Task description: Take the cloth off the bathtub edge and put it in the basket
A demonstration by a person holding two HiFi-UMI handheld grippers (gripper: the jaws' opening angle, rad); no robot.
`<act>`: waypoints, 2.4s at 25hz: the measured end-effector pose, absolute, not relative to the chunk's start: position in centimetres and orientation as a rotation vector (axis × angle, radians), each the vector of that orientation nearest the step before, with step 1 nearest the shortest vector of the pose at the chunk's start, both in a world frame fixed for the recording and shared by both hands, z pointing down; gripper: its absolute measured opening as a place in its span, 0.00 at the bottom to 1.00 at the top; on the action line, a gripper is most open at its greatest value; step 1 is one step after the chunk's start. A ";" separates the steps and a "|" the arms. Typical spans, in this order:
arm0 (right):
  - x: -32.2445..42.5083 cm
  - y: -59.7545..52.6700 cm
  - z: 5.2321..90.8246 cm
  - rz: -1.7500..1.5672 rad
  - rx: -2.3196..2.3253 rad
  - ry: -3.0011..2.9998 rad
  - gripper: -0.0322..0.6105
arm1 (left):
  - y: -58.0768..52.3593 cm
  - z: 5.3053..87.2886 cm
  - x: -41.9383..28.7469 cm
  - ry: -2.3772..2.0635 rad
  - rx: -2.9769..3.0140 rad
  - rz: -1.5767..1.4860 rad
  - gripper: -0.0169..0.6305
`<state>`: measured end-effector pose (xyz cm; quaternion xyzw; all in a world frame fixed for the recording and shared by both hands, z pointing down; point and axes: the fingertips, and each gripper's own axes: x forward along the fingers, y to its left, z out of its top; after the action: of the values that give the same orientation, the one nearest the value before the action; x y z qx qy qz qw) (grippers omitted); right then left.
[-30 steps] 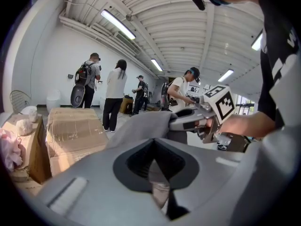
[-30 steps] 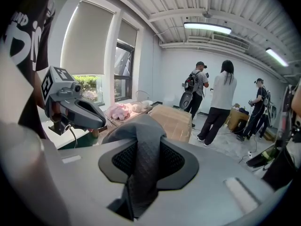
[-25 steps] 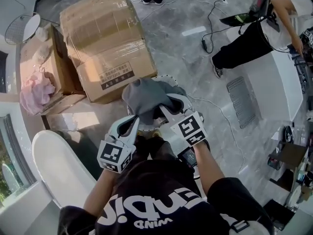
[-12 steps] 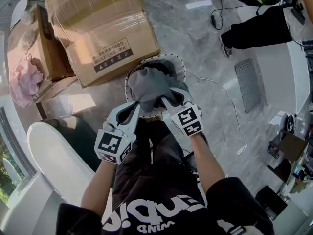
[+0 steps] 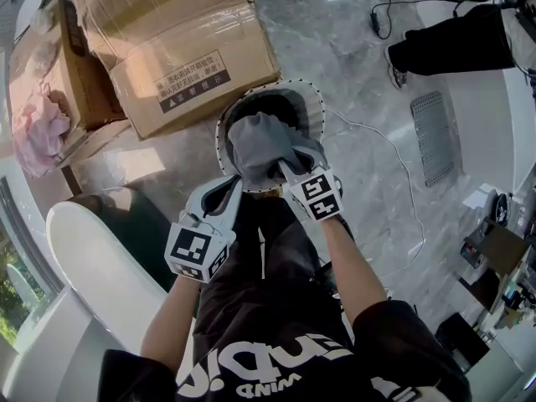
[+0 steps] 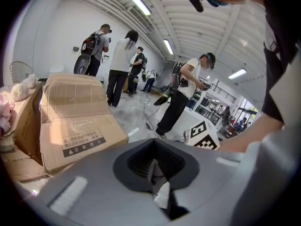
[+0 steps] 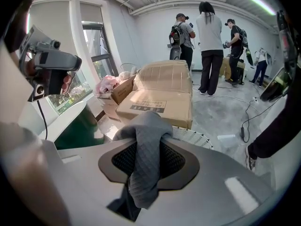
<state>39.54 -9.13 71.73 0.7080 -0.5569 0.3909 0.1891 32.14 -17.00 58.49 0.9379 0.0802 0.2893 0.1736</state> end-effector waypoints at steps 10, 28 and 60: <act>39.0 -8.8 74.3 1.135 1.985 -1.544 0.22 | -15.9 60.3 32.4 0.249 2.642 0.844 0.02; 38.9 -7.7 77.2 1.208 1.934 -1.491 0.23 | -14.9 62.5 33.4 0.250 2.600 0.860 0.02; 38.6 -6.6 78.1 1.246 1.898 -1.469 0.39 | -14.6 62.5 33.9 0.240 2.553 0.858 0.02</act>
<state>38.65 -6.57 78.10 0.6851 -0.5304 0.4498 0.2168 33.91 -14.64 62.47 0.9216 0.0867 0.3098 0.2171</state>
